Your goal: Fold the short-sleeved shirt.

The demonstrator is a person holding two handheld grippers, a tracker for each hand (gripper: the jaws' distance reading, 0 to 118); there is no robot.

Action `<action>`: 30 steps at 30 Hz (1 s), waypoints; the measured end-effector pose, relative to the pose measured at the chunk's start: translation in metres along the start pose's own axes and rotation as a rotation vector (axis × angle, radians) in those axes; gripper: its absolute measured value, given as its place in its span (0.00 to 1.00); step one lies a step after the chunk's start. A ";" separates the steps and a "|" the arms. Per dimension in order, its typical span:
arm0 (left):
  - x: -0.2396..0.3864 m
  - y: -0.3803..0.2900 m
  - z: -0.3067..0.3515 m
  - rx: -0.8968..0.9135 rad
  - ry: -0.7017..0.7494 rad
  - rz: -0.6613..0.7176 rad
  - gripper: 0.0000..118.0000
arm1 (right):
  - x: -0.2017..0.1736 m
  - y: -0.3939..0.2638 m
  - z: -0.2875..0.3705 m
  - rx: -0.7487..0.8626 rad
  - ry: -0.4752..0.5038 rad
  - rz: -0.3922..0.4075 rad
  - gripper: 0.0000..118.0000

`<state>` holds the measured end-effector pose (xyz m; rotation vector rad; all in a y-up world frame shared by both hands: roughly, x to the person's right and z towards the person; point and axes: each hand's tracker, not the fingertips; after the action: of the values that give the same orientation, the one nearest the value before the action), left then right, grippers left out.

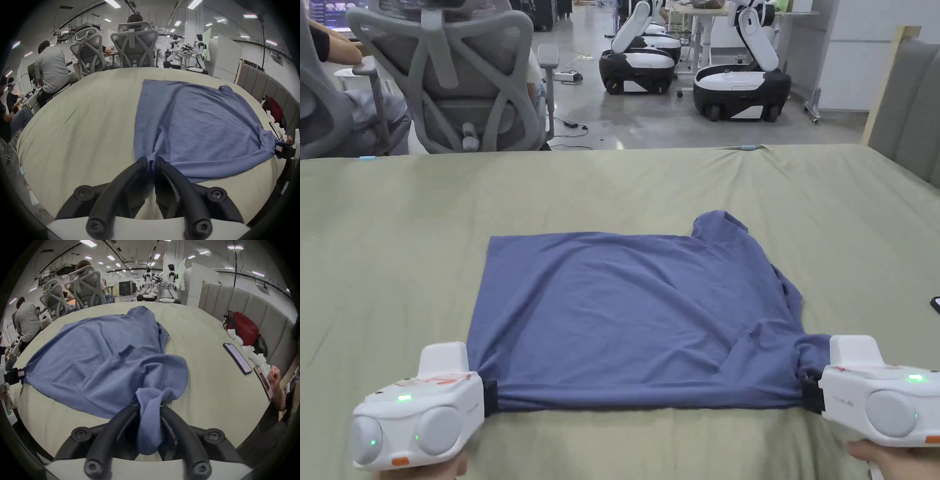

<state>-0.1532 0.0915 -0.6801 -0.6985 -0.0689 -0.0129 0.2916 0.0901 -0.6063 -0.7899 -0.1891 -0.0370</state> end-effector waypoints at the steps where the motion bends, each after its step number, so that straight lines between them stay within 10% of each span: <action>1: -0.001 0.006 0.002 0.011 -0.005 0.005 0.07 | -0.001 0.006 0.003 0.019 -0.011 0.000 0.08; 11: 0.007 0.087 -0.004 0.114 -0.003 -0.010 0.07 | -0.013 0.106 0.003 0.167 -0.045 0.071 0.08; 30: 0.034 0.144 -0.175 -0.119 0.068 -0.034 0.07 | -0.022 0.180 -0.189 -0.004 -0.050 0.024 0.08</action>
<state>-0.1043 0.0895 -0.9040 -0.8153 -0.0152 -0.0739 0.3182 0.0825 -0.8666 -0.7979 -0.2274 0.0049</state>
